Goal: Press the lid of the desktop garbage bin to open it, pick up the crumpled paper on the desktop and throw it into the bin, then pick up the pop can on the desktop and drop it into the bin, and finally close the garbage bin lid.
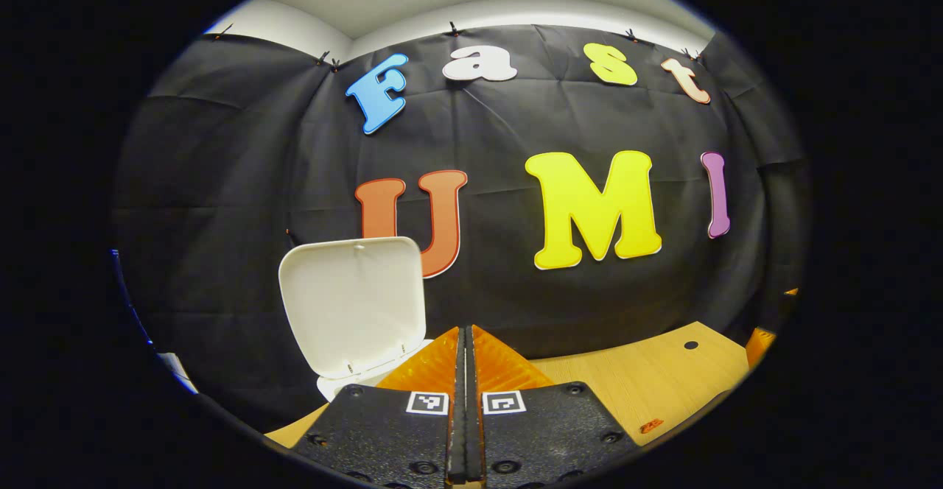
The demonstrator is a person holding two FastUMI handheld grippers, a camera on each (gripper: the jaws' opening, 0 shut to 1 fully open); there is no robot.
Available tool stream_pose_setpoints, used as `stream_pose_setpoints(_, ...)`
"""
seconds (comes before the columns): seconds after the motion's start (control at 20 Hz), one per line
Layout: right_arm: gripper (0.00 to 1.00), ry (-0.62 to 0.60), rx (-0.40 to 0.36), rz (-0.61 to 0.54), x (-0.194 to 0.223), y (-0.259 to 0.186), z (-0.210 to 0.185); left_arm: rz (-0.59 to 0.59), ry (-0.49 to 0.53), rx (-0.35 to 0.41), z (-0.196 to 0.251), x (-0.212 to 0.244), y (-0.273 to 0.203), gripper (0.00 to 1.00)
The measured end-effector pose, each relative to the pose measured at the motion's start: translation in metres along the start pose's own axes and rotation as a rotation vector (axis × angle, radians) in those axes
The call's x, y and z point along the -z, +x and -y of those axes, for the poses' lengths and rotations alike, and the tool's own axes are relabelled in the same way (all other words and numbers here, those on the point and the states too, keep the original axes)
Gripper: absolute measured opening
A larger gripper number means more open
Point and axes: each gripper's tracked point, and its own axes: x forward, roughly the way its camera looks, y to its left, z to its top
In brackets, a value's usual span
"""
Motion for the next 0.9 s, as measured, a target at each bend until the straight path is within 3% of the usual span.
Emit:
stream_pose_setpoints(0.25,0.96,0.005,-0.023,-0.022,0.009,0.001,-0.006,0.009,-0.021,0.031,0.006,-0.002,-0.007,0.03)
stream_pose_setpoints(0.4,0.96,0.013,-0.043,-0.043,0.017,0.004,-0.010,0.000,-0.037,0.053,0.010,0.001,-0.012,0.13)
stream_pose_setpoints(0.55,0.96,0.045,-0.060,-0.074,0.028,0.009,-0.011,-0.002,-0.059,0.064,0.012,0.002,-0.012,0.30)
stream_pose_setpoints(0.6,0.96,0.059,-0.064,-0.093,0.035,0.011,-0.010,-0.002,-0.063,0.065,0.011,0.002,-0.013,0.29)
stream_pose_setpoints(0.7,0.96,0.073,-0.062,-0.129,0.048,0.015,-0.008,0.000,-0.061,0.062,0.011,0.002,-0.016,0.52)
stream_pose_setpoints(0.9,0.96,0.070,-0.041,-0.226,0.090,0.033,0.001,0.015,-0.057,0.062,0.010,-0.001,-0.020,0.78)
